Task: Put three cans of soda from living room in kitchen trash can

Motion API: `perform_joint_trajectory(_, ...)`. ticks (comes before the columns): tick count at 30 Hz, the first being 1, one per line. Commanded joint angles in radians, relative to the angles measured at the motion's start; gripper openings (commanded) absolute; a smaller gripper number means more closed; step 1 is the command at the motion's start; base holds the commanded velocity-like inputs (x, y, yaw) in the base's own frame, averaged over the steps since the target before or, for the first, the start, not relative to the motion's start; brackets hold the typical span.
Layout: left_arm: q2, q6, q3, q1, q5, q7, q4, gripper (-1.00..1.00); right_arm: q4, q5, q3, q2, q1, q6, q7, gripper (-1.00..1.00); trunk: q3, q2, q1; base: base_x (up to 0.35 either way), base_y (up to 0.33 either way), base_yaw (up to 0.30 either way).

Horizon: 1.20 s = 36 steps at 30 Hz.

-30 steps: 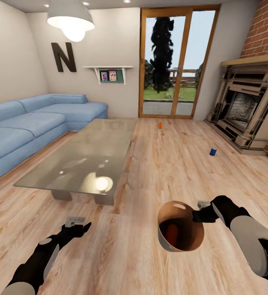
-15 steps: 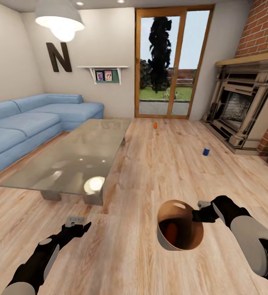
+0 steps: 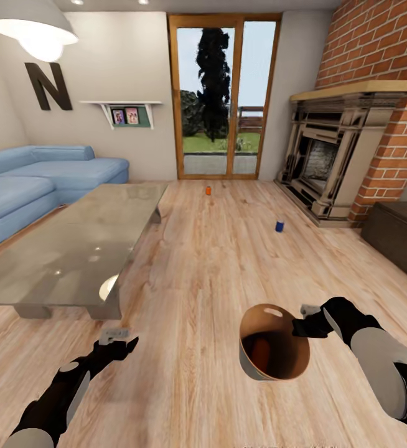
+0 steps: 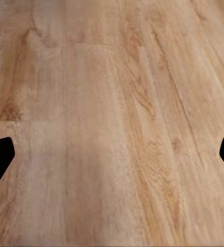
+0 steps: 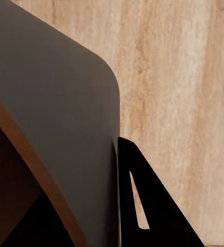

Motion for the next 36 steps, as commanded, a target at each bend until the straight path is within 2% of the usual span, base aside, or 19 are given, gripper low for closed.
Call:
perform_joint_trajectory(1,0.000,0.000,0.000,0.000,0.000,0.000,0.000,1.00,0.000,-0.023,-0.008,0.000,0.000,0.007,0.008,-1.00,0.000,0.000,0.000,0.000,-0.291,-0.195)
perform_joint_trajectory(16,0.000,0.000,0.000,0.000,-0.001,0.001,0.000,1.00,0.000,-0.022,-0.010,-0.001,0.000,0.011,0.004,-1.00,0.000,0.000,0.000,0.032,-0.290,-0.031)
perform_joint_trajectory(36,0.000,0.001,0.000,0.000,-0.002,0.003,0.002,1.00,0.000,-0.022,-0.007,0.007,0.000,0.013,0.001,-1.00,-0.013,0.000,0.000,0.267,-0.197,0.000)
